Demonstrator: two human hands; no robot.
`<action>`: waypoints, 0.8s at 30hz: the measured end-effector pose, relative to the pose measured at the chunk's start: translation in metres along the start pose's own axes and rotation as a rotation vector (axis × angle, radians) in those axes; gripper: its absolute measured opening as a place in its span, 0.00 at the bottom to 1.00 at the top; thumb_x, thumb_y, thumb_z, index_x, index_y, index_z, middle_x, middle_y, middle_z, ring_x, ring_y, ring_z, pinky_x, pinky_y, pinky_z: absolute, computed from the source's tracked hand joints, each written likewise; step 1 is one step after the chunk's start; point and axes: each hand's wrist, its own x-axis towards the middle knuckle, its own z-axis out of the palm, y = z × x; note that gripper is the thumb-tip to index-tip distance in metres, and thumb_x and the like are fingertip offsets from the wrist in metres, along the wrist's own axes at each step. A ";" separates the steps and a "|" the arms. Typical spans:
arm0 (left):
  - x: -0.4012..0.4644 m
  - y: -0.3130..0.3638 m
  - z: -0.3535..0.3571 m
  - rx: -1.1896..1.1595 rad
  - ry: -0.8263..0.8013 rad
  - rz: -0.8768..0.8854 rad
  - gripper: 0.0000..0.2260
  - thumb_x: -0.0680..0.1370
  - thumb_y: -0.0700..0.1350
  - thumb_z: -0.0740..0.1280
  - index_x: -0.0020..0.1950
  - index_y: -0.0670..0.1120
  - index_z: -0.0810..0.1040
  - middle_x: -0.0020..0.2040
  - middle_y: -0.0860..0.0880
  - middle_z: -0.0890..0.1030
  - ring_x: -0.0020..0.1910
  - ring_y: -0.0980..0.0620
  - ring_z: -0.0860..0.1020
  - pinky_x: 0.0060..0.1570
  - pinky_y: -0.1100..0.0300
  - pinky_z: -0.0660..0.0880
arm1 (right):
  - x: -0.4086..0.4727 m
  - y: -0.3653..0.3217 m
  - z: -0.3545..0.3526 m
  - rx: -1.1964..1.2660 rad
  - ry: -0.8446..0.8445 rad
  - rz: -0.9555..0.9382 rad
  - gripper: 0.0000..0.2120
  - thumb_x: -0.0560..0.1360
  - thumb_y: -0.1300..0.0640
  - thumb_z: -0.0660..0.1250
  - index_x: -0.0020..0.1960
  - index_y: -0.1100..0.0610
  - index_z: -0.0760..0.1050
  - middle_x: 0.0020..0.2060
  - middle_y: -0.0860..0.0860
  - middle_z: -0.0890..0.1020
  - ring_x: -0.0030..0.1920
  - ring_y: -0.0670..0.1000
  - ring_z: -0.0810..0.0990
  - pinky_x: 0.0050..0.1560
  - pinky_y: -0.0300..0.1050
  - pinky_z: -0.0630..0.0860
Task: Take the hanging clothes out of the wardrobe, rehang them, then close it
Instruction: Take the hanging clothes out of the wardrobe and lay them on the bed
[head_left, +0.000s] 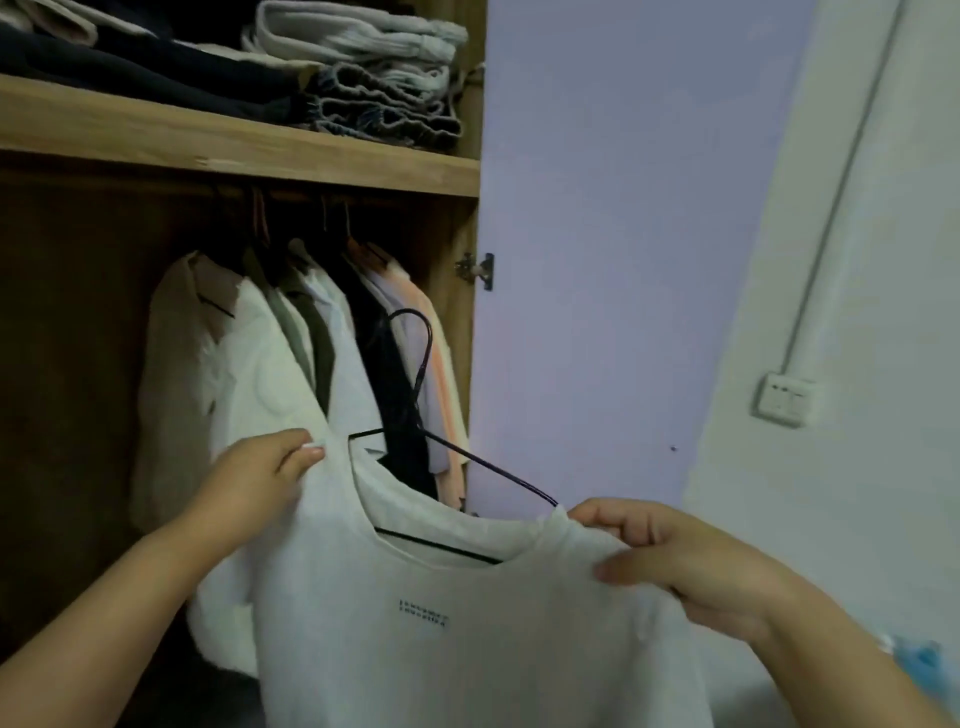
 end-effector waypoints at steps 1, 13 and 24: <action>-0.010 0.011 0.006 0.009 -0.017 0.009 0.19 0.78 0.42 0.63 0.28 0.49 0.62 0.25 0.50 0.69 0.33 0.44 0.70 0.33 0.54 0.60 | -0.018 0.005 0.001 -0.053 0.077 -0.009 0.13 0.70 0.68 0.65 0.53 0.63 0.78 0.48 0.58 0.83 0.46 0.52 0.82 0.44 0.41 0.77; -0.092 0.136 0.061 -0.147 -0.093 0.220 0.14 0.78 0.44 0.64 0.31 0.49 0.72 0.29 0.52 0.76 0.34 0.48 0.74 0.35 0.54 0.65 | -0.184 0.059 0.011 -0.385 0.896 -0.083 0.11 0.73 0.60 0.69 0.33 0.52 0.75 0.21 0.43 0.65 0.23 0.41 0.62 0.28 0.32 0.61; -0.132 0.237 0.111 -0.296 -0.350 0.527 0.12 0.76 0.45 0.66 0.36 0.41 0.77 0.31 0.43 0.79 0.35 0.42 0.75 0.38 0.53 0.70 | -0.308 0.110 0.082 -0.508 1.554 -0.066 0.15 0.68 0.60 0.73 0.27 0.54 0.70 0.20 0.43 0.69 0.25 0.41 0.66 0.28 0.33 0.61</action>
